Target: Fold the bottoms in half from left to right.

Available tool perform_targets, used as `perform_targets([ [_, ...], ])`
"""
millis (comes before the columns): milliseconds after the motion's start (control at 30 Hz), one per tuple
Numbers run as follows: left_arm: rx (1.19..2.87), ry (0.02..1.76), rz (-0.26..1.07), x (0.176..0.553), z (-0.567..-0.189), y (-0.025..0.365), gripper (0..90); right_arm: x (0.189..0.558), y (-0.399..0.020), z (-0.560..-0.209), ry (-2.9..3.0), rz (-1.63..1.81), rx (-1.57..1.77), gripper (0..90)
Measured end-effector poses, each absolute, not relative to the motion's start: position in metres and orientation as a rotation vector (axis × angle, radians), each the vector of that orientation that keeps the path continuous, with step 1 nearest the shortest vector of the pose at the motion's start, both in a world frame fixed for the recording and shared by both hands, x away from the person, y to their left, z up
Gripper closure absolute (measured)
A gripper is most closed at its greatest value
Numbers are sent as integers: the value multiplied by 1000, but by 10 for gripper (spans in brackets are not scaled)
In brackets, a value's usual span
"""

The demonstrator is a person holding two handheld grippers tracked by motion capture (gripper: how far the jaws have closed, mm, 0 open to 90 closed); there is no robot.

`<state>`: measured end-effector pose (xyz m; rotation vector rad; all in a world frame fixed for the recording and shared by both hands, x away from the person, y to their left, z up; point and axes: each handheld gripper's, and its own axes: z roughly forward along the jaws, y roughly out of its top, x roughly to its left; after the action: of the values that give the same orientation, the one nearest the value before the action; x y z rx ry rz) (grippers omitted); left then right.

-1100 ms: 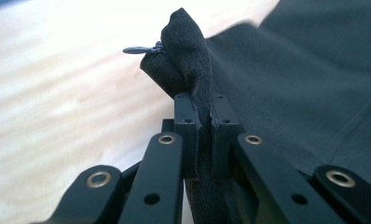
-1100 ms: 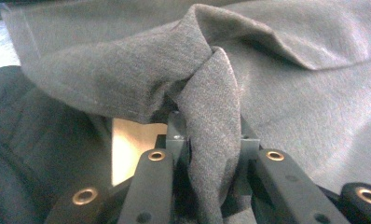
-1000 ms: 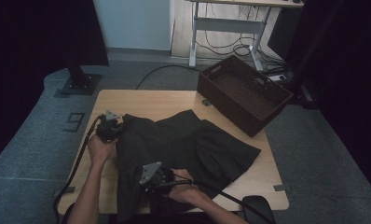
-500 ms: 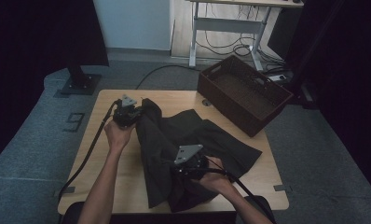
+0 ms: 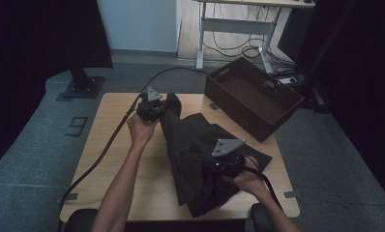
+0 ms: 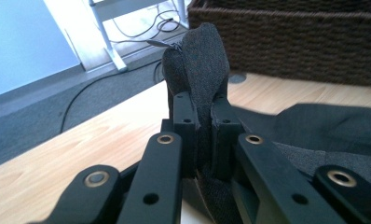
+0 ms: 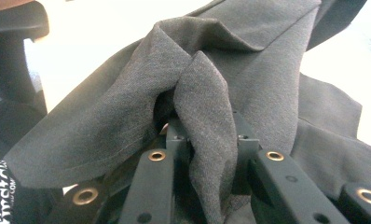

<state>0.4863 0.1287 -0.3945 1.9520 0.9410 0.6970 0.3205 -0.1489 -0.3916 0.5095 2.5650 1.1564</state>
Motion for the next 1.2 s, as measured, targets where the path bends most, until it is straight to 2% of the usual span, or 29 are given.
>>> perform_targets([
  [233,1983,927,698,504,-402,93,830,332,-180,-396,2522,1079,601,749],
  [567,2031,1034,656,534,-456,58,820,362,-210,-447,2529,999,755,747],
  [700,2044,1054,638,543,-471,49,785,372,-215,-463,2538,944,797,745],
  [800,2065,1060,629,548,-477,45,709,377,-219,-474,2550,911,831,743],
  [967,2049,1056,620,547,-467,53,484,383,-224,-491,2574,876,870,737],
  [1200,2032,999,724,523,-447,71,246,385,-227,-497,2579,866,884,724],
])
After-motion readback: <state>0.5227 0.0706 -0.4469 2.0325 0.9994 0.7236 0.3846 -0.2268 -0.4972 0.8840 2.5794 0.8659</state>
